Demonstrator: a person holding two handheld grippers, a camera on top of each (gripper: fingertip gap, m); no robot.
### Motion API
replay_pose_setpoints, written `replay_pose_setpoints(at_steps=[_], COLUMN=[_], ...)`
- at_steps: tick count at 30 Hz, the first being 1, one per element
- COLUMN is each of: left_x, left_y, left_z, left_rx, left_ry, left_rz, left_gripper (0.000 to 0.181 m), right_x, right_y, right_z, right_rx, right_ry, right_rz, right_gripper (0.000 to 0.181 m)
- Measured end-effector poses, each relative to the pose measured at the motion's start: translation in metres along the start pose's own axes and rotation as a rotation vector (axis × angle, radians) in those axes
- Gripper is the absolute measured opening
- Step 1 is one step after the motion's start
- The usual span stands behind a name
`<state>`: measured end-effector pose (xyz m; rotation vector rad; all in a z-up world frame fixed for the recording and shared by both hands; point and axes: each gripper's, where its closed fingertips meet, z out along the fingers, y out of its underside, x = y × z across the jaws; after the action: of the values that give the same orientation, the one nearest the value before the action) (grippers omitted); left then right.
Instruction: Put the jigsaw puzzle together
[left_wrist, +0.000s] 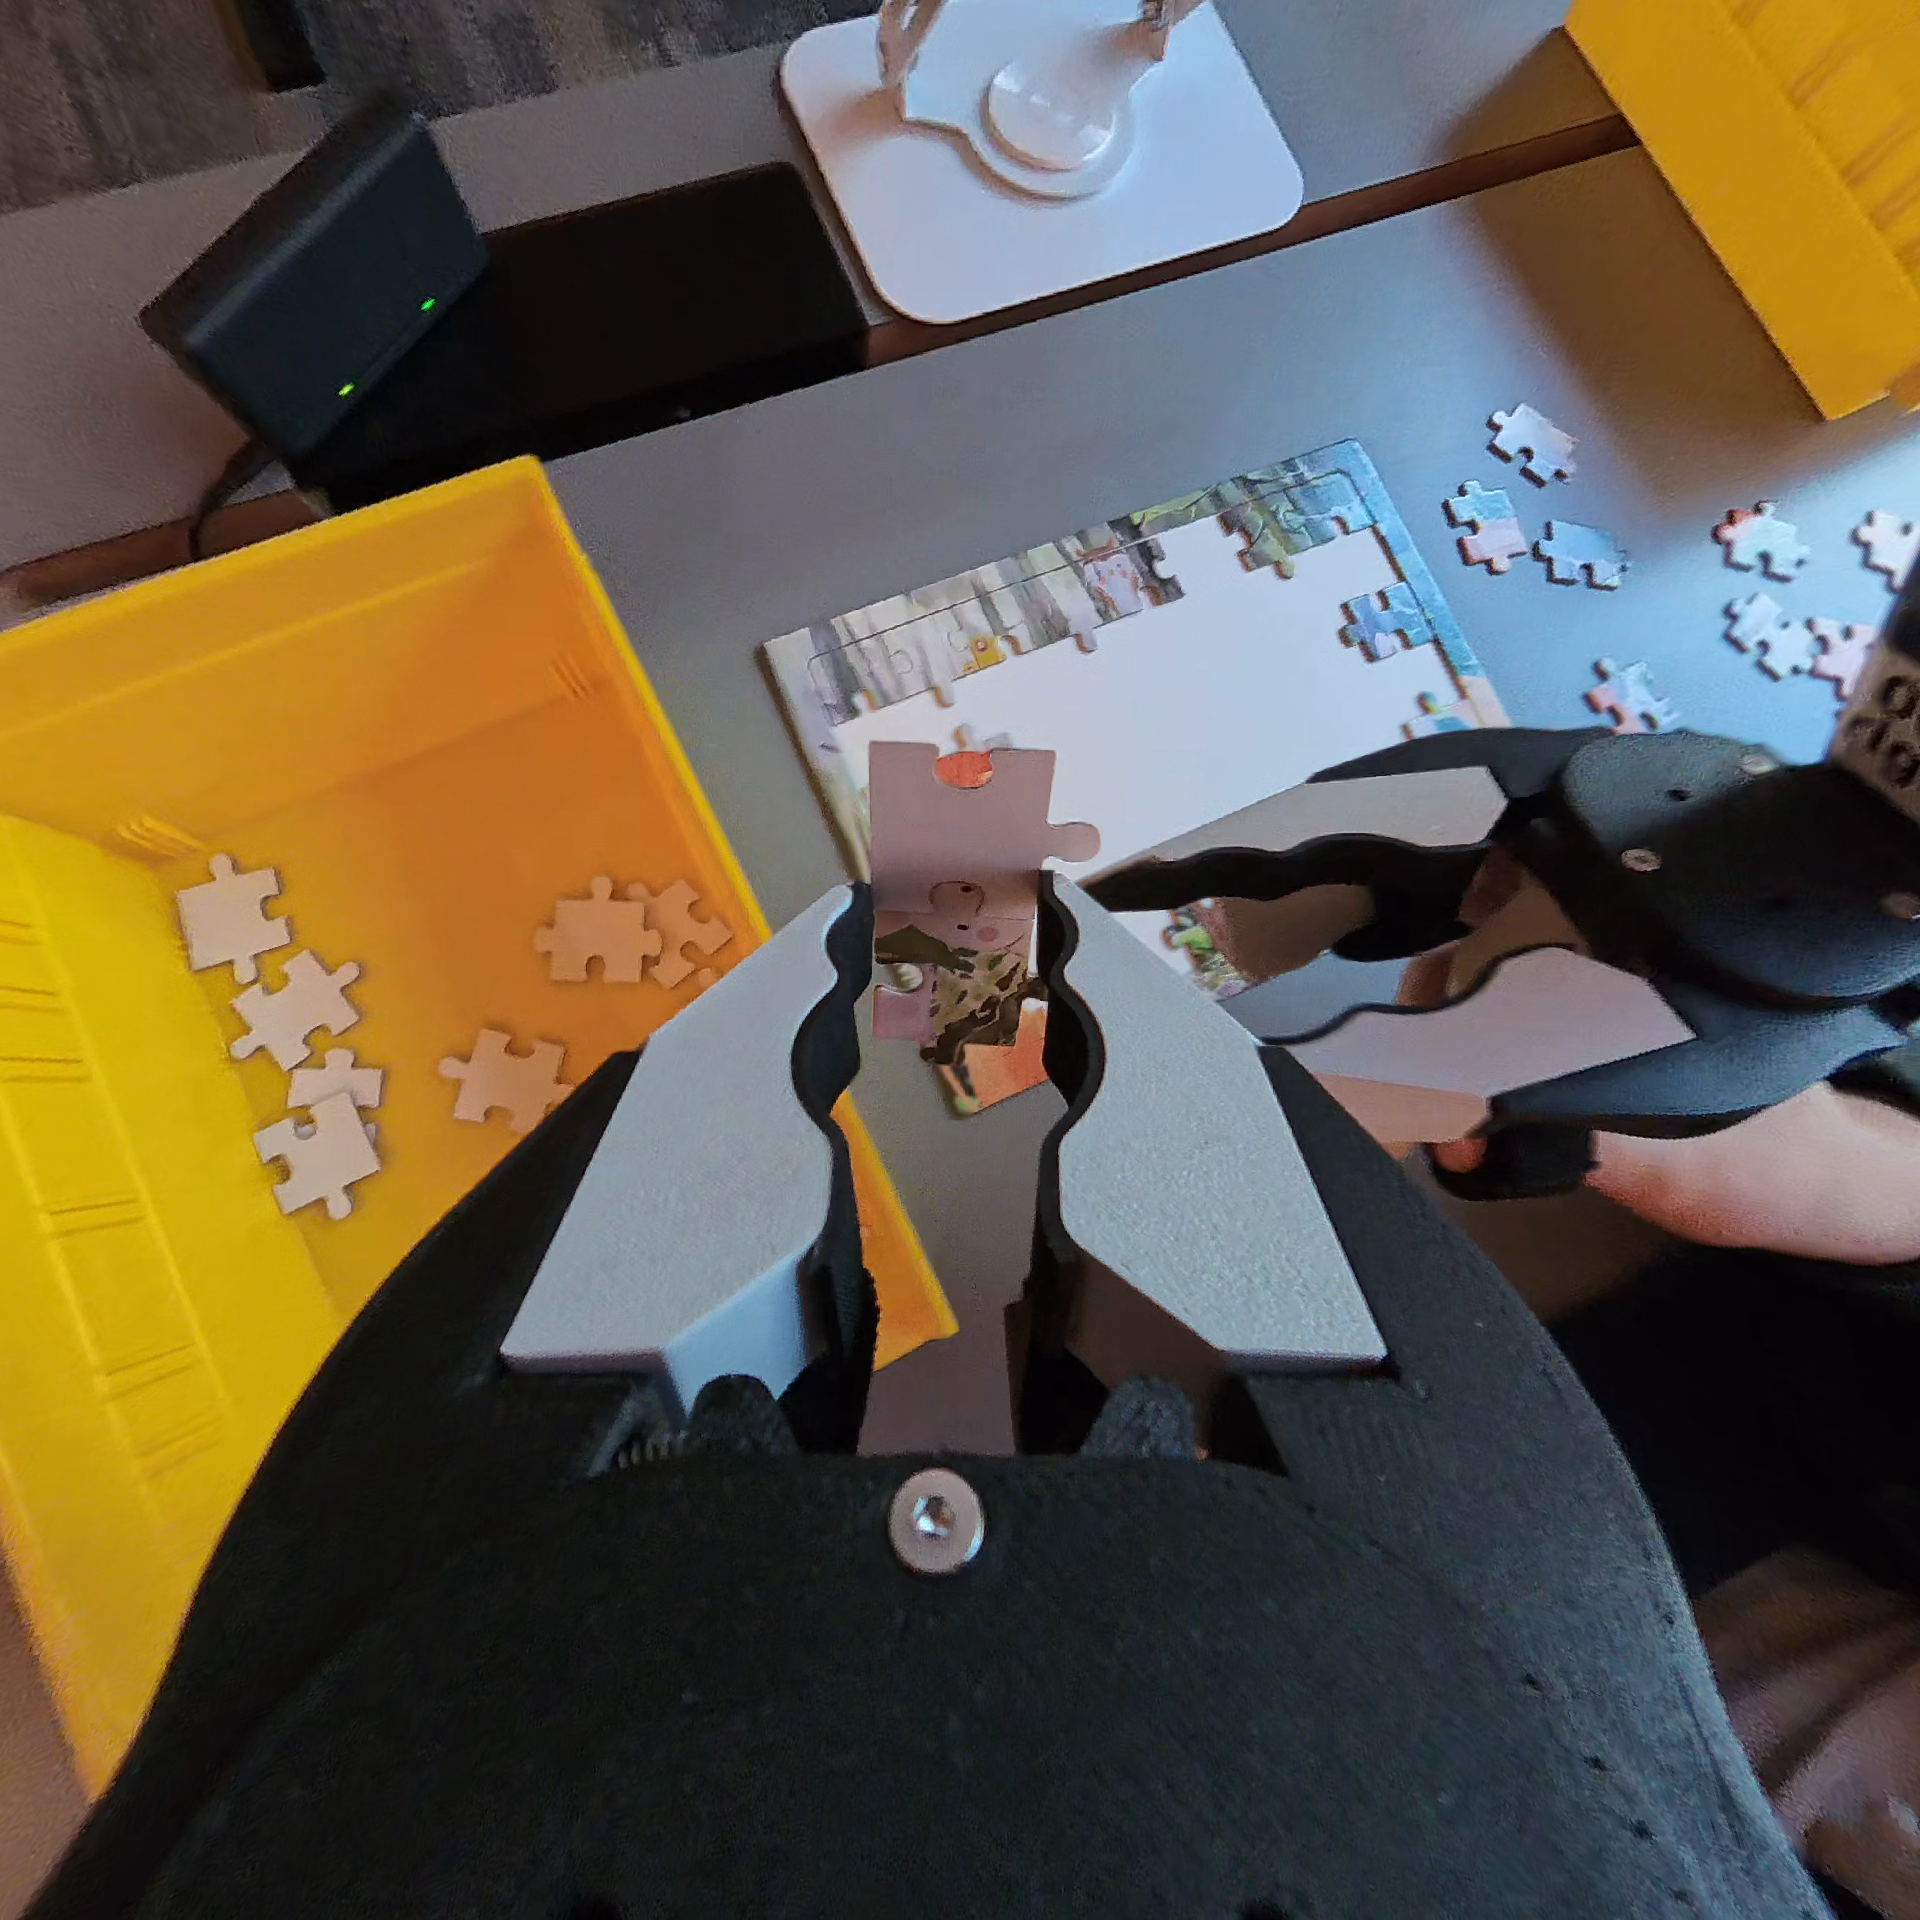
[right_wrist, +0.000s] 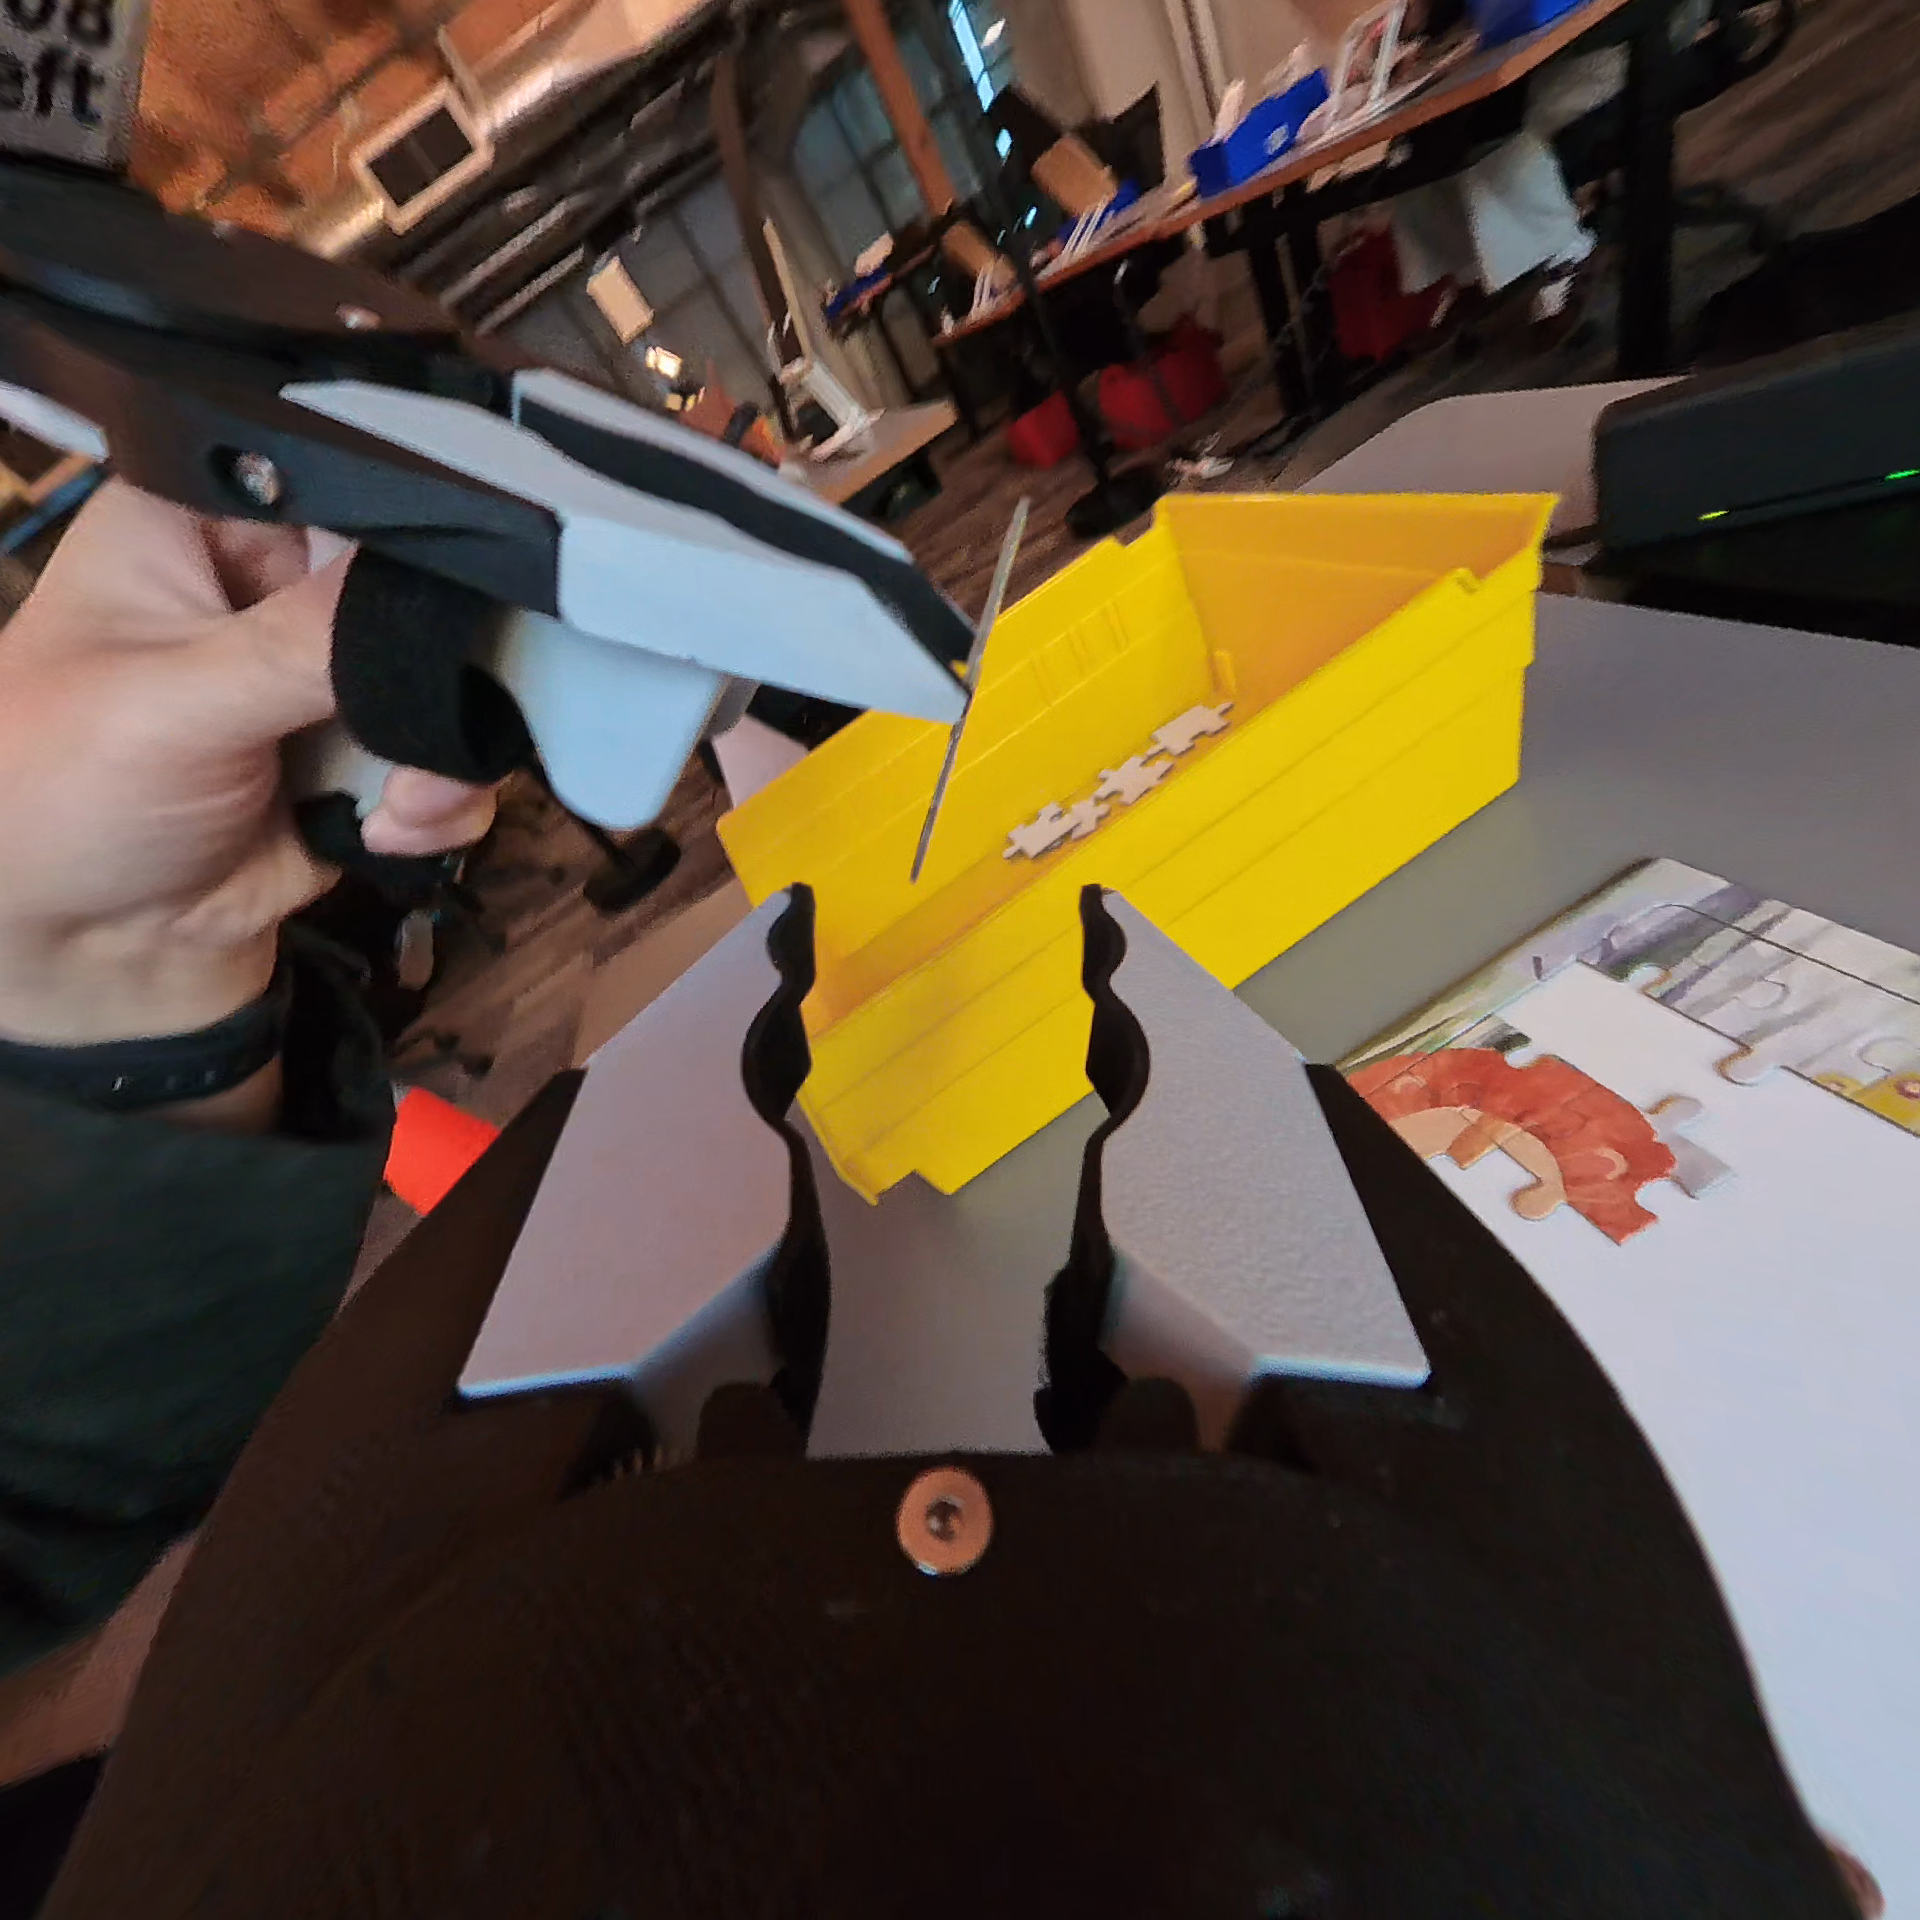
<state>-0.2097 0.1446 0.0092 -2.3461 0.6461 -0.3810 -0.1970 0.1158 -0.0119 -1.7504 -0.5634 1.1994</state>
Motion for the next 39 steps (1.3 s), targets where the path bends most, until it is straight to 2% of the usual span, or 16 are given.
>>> replay_pose_setpoints(at_steps=[5,6,8,10,11,14,17,18,20,21,26,29,31,34,37,39], left_x=[0.024,0.029,0.035,0.035,0.037,0.038,0.036,0.038,0.042,0.05,0.094,0.125,0.141,0.165,0.185,0.198], left_y=[-0.002,-0.002,-0.002,0.0,-0.001,-0.002,0.008,0.009,0.012,0.014,0.034,0.045,0.053,0.058,0.06,0.067], left_z=[0.011,0.012,0.013,0.013,0.011,0.004,0.001,0.0,-0.005,-0.009,-0.035,-0.041,-0.044,-0.053,-0.061,-0.061], left_rx=[0.016,0.021,0.03,0.024,0.043,0.081,0.069,0.086,0.12,0.134,0.176,0.15,0.137,0.221,0.328,0.335], left_ry=[0.037,0.052,0.075,0.063,0.074,0.114,0.155,0.184,0.258,0.325,0.683,0.86,0.913,0.92,0.843,0.8], left_rz=[0.006,0.0,-0.014,-0.001,0.007,-0.022,-0.058,-0.07,-0.073,-0.052,0.013,-0.002,0.028,0.162,0.294,0.34], left_gripper=[0.029,0.029,0.029,0.027,0.0,0.0,0.0,0.007,0.045,0.051,0.023,0.004,0.003,0.0,0.0,0.0], right_x=[0.011,0.014,0.009,0.012,0.015,0.016,0.019,0.016,-0.006,-0.016,-0.063,-0.073,-0.079,-0.101,-0.117,-0.123], right_y=[-0.005,-0.003,0.006,0.011,0.014,0.026,0.03,0.033,0.036,0.039,0.052,0.064,0.072,0.074,0.073,0.078], right_z=[-0.005,-0.005,-0.002,-0.001,-0.001,0.0,-0.003,-0.004,-0.009,-0.014,-0.052,-0.071,-0.085,-0.108,-0.128,-0.139], right_rx=[0.064,0.058,0.02,-0.013,-0.042,-0.122,-0.135,-0.153,-0.205,-0.244,-0.358,-0.405,-0.422,-0.419,-0.38,-0.361], right_ry=[0.025,0.035,-0.019,-0.033,-0.036,-0.083,-0.102,-0.119,-0.238,-0.279,-0.427,-0.407,-0.394,-0.493,-0.611,-0.646], right_rz=[0.071,0.069,0.071,0.077,0.068,0.096,0.093,0.066,0.023,0.022,0.011,-0.007,0.005,0.235,0.502,0.563], right_gripper=[0.043,0.036,0.003,0.0,0.0,0.001,0.001,0.001,0.001,0.001,0.0,0.001,0.001,0.002,0.002,0.002])
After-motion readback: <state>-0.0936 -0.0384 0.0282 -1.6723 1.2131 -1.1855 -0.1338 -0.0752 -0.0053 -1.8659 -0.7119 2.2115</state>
